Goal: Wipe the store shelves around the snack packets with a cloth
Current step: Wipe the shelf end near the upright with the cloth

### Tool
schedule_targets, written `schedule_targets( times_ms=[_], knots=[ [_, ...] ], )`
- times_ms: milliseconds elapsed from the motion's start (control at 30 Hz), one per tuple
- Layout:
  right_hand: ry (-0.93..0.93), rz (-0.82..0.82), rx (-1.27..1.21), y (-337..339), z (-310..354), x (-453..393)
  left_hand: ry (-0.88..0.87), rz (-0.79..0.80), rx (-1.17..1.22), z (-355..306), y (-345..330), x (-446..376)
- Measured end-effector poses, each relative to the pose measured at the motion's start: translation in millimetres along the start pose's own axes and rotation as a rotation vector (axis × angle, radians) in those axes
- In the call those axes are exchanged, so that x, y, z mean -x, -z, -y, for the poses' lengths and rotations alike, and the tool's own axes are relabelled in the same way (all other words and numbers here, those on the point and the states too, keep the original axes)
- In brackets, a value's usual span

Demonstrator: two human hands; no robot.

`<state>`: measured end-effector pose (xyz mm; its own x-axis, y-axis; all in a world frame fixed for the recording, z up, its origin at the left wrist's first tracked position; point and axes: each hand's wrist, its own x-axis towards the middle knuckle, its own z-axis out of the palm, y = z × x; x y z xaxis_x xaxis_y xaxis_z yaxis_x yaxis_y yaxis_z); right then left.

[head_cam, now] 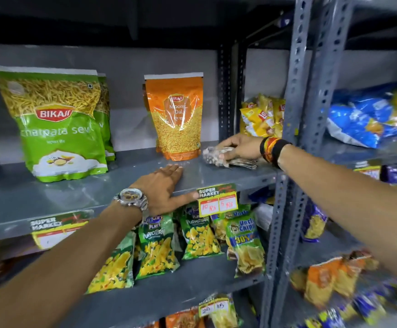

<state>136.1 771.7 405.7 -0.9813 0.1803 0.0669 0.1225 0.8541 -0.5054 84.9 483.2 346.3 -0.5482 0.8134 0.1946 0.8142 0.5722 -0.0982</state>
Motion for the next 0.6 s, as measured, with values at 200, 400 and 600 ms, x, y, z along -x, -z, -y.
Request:
schedule_targets(
  times_ms=[200,400,600],
  knots=[
    [-0.14,-0.379,-0.19,10.3,-8.3,3.1,0.075,-0.015,-0.066,47.1,5.4,29.6],
    [-0.337,-0.431,0.119,-15.1,-19.8,1.4,0.126,-0.005,-0.077,74.8,-7.0,52.6],
    [-0.164,-0.352,0.101,-45.7,3.3,28.1,0.094,-0.035,-0.074,72.2,-8.0,51.5]
  ],
)
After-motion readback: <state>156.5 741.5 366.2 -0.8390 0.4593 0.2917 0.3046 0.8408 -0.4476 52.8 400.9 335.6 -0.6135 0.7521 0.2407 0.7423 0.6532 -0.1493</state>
